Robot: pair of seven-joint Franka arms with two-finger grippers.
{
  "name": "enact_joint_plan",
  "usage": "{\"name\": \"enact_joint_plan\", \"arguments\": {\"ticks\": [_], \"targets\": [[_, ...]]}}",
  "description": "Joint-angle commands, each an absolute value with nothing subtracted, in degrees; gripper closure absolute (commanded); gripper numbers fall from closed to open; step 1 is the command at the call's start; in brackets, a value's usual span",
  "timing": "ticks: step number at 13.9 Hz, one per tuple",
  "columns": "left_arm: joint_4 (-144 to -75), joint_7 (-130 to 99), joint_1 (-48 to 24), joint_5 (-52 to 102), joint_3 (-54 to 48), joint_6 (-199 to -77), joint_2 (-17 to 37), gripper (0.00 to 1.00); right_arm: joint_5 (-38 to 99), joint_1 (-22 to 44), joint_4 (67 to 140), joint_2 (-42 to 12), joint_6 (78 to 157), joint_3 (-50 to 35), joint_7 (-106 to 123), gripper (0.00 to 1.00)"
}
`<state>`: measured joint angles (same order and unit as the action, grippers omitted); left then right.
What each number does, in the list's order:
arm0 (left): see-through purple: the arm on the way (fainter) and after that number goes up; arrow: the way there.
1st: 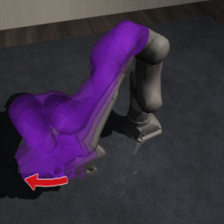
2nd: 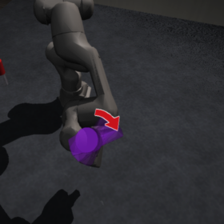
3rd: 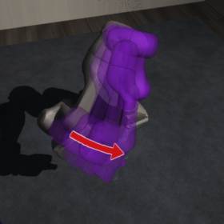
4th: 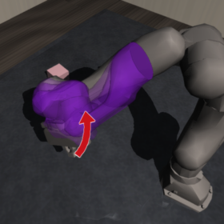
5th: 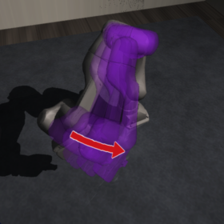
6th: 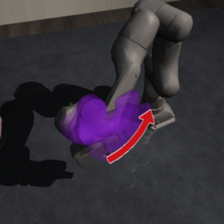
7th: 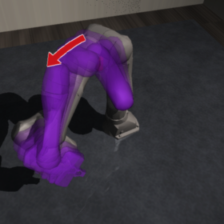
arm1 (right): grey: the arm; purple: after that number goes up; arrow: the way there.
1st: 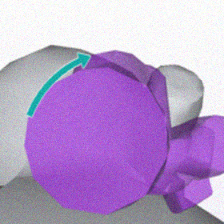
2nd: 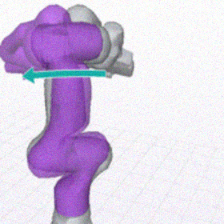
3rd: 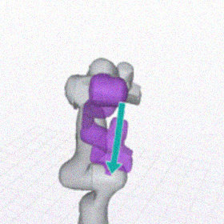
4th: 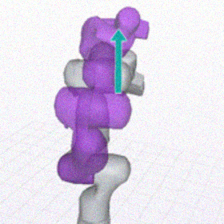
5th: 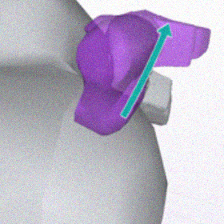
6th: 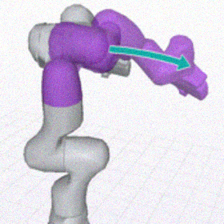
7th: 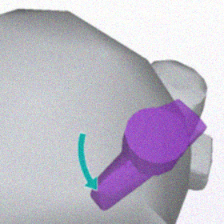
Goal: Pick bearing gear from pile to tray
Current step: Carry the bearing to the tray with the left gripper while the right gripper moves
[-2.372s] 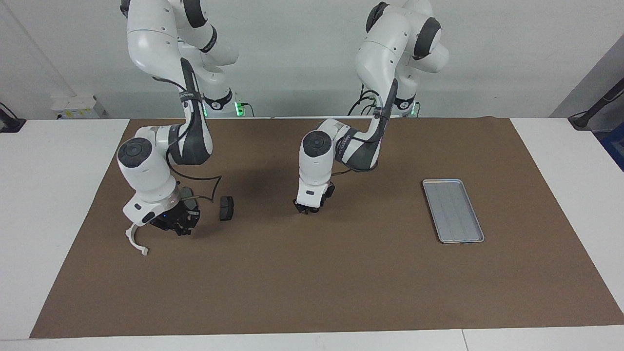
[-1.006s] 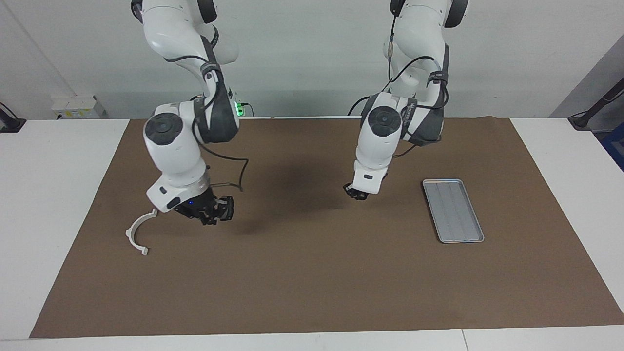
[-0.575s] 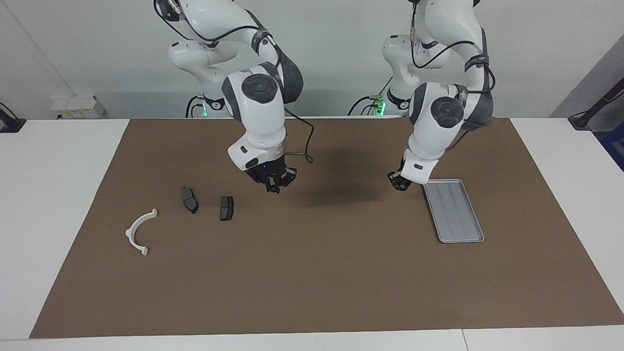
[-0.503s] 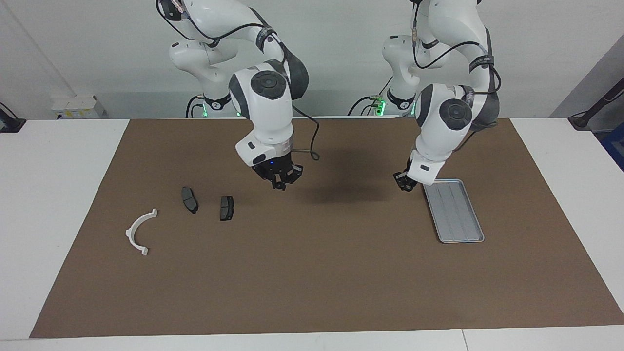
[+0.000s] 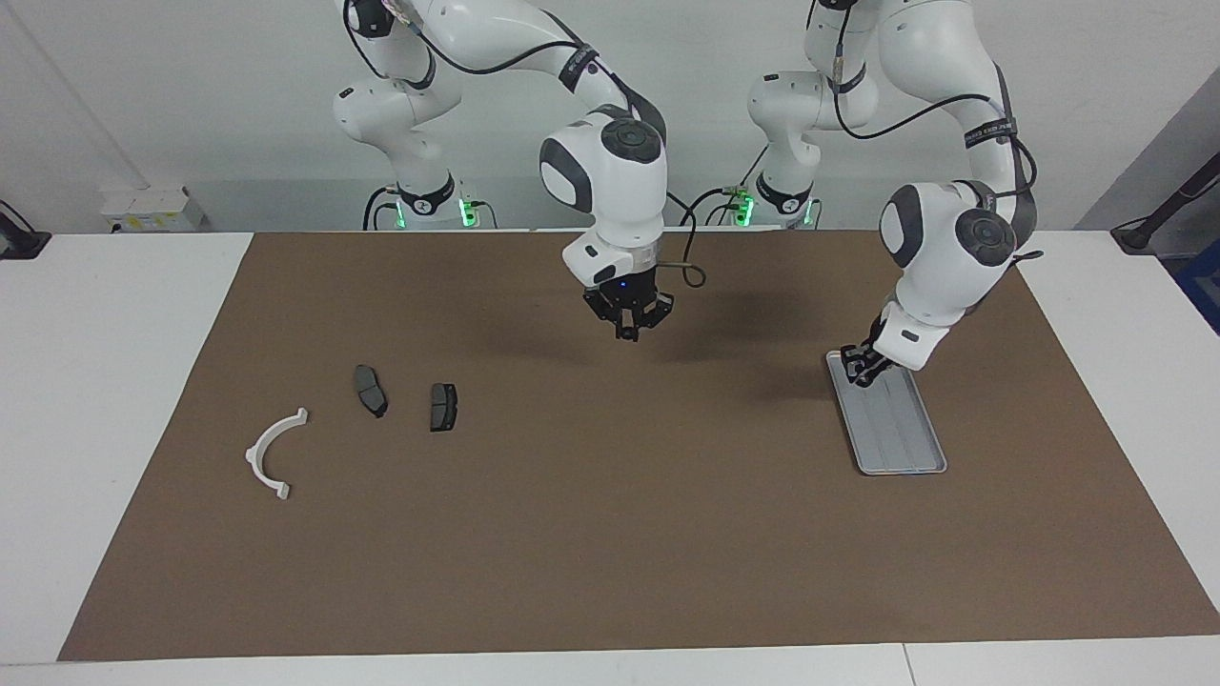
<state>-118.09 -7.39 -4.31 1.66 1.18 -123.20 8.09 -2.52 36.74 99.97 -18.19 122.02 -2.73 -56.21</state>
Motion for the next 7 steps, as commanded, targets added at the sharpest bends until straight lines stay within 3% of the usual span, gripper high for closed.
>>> {"name": "enact_joint_plan", "arguments": {"ticks": [1,7], "targets": [[-123.5,-4.7,-1.8,1.4,0.5,-127.8,4.6,1.00,-2.8,37.1,102.0,-19.9,125.4,-2.5,-56.6,1.00],[-127.4,-5.4,-1.8,1.4,0.5,-132.4,4.8,1.00,-2.9,37.2,105.2,-22.9,131.0,-2.5,-55.1,1.00]]}}
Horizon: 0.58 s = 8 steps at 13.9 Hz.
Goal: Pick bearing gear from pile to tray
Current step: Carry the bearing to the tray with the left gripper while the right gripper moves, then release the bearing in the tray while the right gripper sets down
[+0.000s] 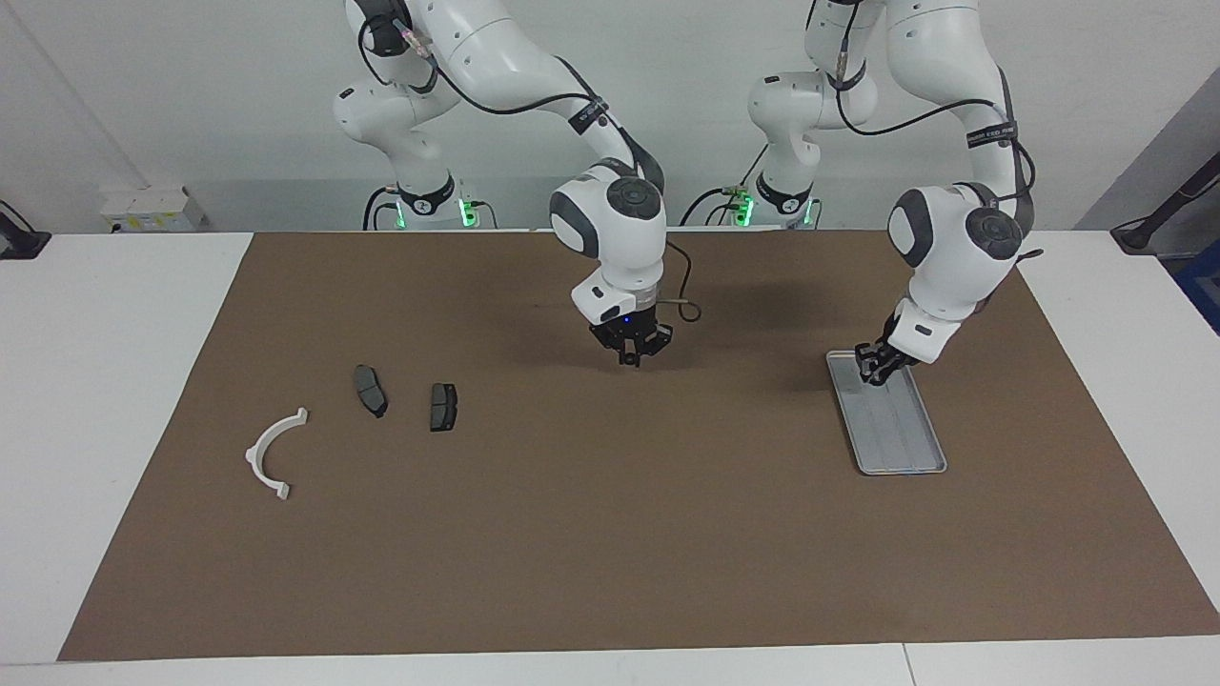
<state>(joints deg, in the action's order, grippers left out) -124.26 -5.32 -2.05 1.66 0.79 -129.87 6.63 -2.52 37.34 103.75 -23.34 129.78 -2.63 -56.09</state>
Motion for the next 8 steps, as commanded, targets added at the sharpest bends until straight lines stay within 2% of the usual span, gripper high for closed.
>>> {"name": "enact_joint_plan", "arguments": {"ticks": [1,3,8], "targets": [[-127.5,-5.3,-1.8,1.4,0.5,-132.5,4.9,1.00,-2.8,36.9,106.0,-23.0,132.7,-2.5,-54.3,1.00],[-128.6,-5.4,-1.9,1.4,0.5,-133.3,5.0,1.00,-2.8,36.6,108.0,-23.0,136.1,-2.5,-54.1,1.00],[-130.4,-5.4,-2.3,1.4,0.5,-136.4,5.7,1.00,-2.8,36.5,109.2,-23.7,138.3,-2.5,-54.1,1.00]]}}
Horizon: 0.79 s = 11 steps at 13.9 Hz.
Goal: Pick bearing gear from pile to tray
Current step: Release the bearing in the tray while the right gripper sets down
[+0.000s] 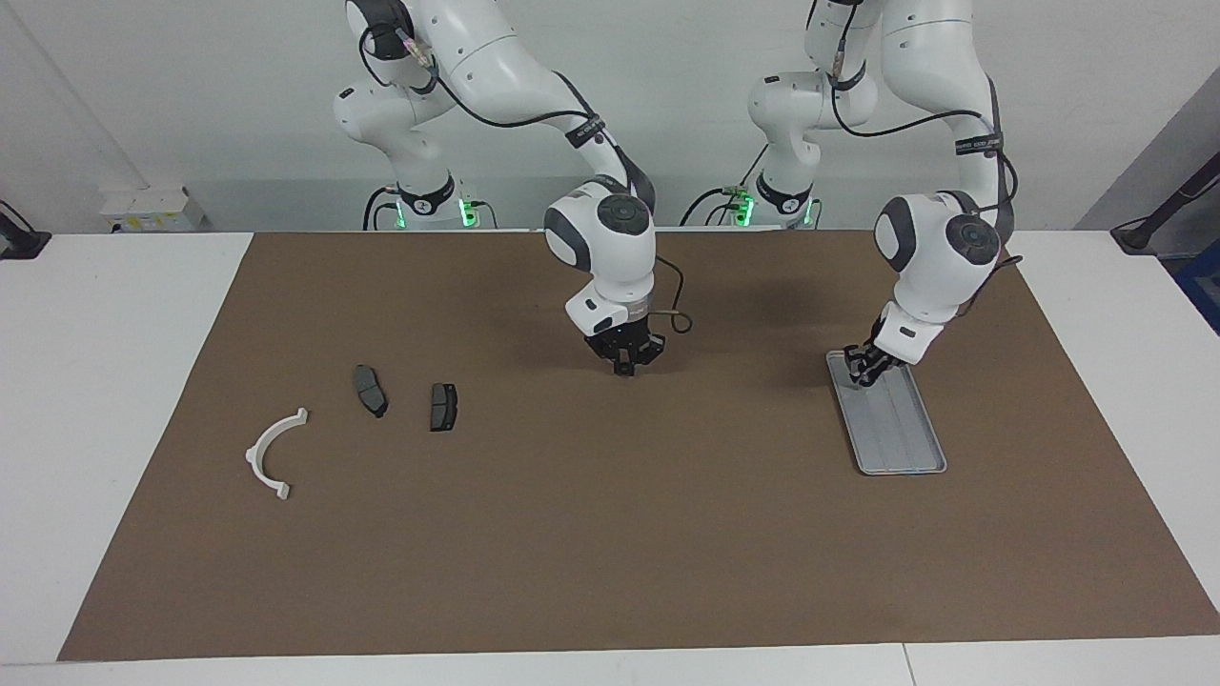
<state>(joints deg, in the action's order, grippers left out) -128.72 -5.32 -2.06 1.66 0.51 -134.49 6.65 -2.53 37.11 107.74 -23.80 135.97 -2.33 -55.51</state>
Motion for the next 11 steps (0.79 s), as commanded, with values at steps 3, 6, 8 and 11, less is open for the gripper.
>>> {"name": "enact_joint_plan", "arguments": {"ticks": [3,6,8,11], "targets": [[-130.5,-5.4,-2.3,1.4,0.5,-136.6,5.9,1.00,-2.8,36.5,108.8,-23.7,137.5,-2.5,-54.2,0.55],[-131.8,-5.3,-2.3,1.4,0.5,-138.0,5.9,1.00,-2.8,36.4,107.8,-23.1,135.3,-2.3,-54.2,0.01],[-132.2,-5.3,-2.4,1.4,0.5,-138.3,5.9,0.99,-2.8,34.7,104.9,-21.6,130.8,-2.0,-54.1,0.01],[-132.5,-5.2,-2.4,1.4,0.5,-138.3,5.9,0.91,-3.1,28.9,102.0,-17.8,127.4,-1.9,-47.9,0.01]]}}
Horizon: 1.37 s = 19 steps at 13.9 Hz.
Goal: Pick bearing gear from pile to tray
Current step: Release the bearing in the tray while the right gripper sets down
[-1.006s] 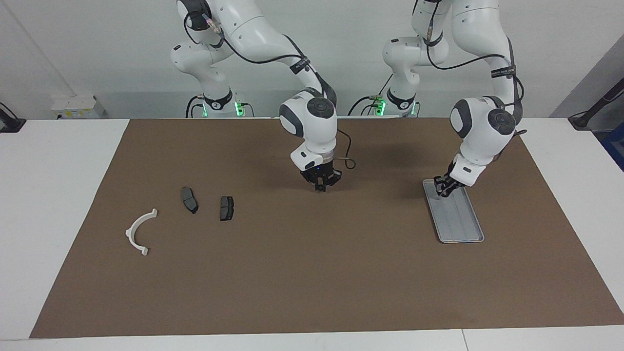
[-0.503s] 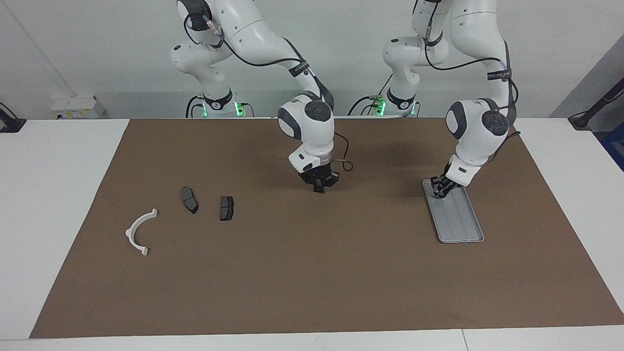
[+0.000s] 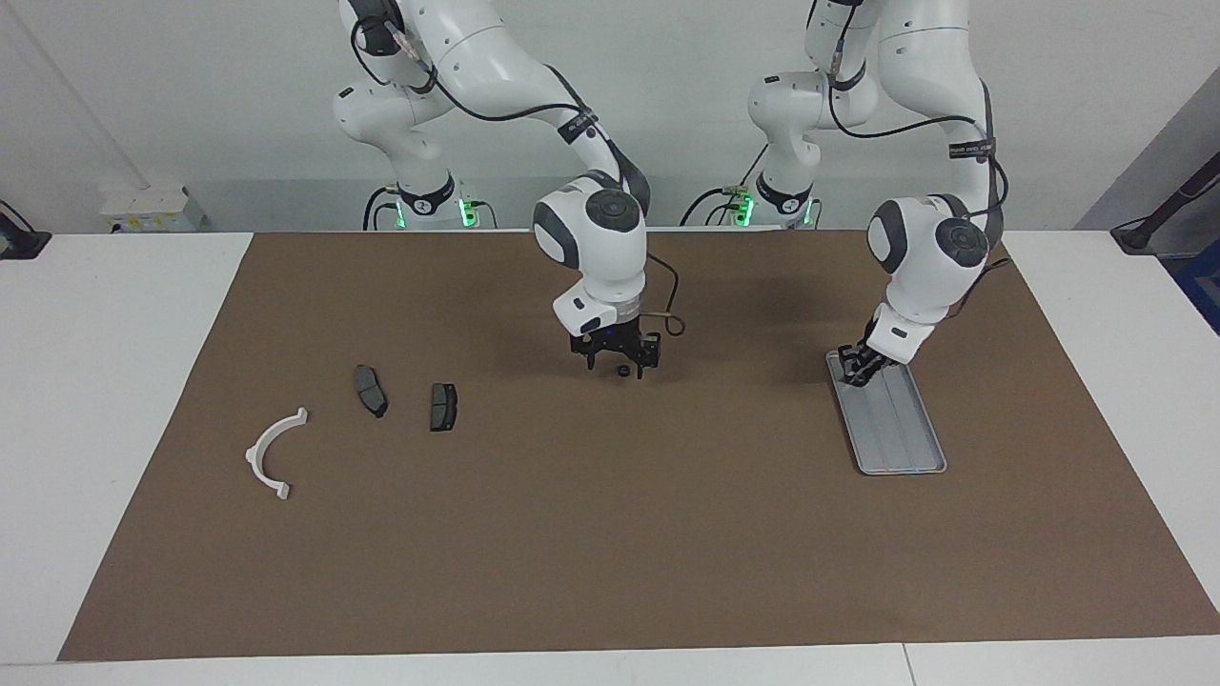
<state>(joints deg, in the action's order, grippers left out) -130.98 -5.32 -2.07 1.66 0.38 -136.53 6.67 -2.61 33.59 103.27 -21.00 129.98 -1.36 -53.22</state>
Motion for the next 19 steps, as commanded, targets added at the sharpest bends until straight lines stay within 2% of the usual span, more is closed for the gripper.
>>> {"name": "enact_joint_plan", "arguments": {"ticks": [1,3,5,8,11,13,17,19], "targets": [[-132.5,-5.2,-2.4,1.4,0.5,-138.3,5.9,0.76,-2.9,26.0,101.7,-16.5,127.3,-1.9,-44.0,0.01],[-132.5,-5.1,-2.4,1.4,0.5,-138.3,5.9,0.42,-2.3,20.9,99.1,-15.6,124.3,-2.1,-34.2,0.01],[-131.9,-4.9,-2.4,1.3,0.5,-138.2,6.2,0.30,-2.2,17.0,95.0,-15.3,118.6,-2.0,-25.4,0.01],[-129.0,-5.0,-2.4,1.4,0.5,-135.9,6.7,0.20,-2.2,10.3,93.1,-11.4,111.2,-2.0,-12.0,0.01],[-122.3,-7.4,-3.3,1.4,0.4,-129.2,7.2,0.20,-2.5,5.5,92.2,-7.0,104.6,-1.8,-3.4,0.01],[-118.1,-14.5,-7.5,1.4,0.4,-125.4,8.3,0.20,-3.2,4.0,89.4,-5.4,97.7,-1.5,-0.5,0.01],[-116.8,-31.6,-17.3,1.4,0.4,-125.9,8.4,0.20,-2.3,0.0,85.5,-2.9,84.9,-1.5,0.3,0.01],[-116.3,-39.2,-22.5,1.4,0.4,-126.3,8.5,0.11,-1.9,-1.1,85.2,-2.0,83.8,-1.5,0.1,0.01]]}}
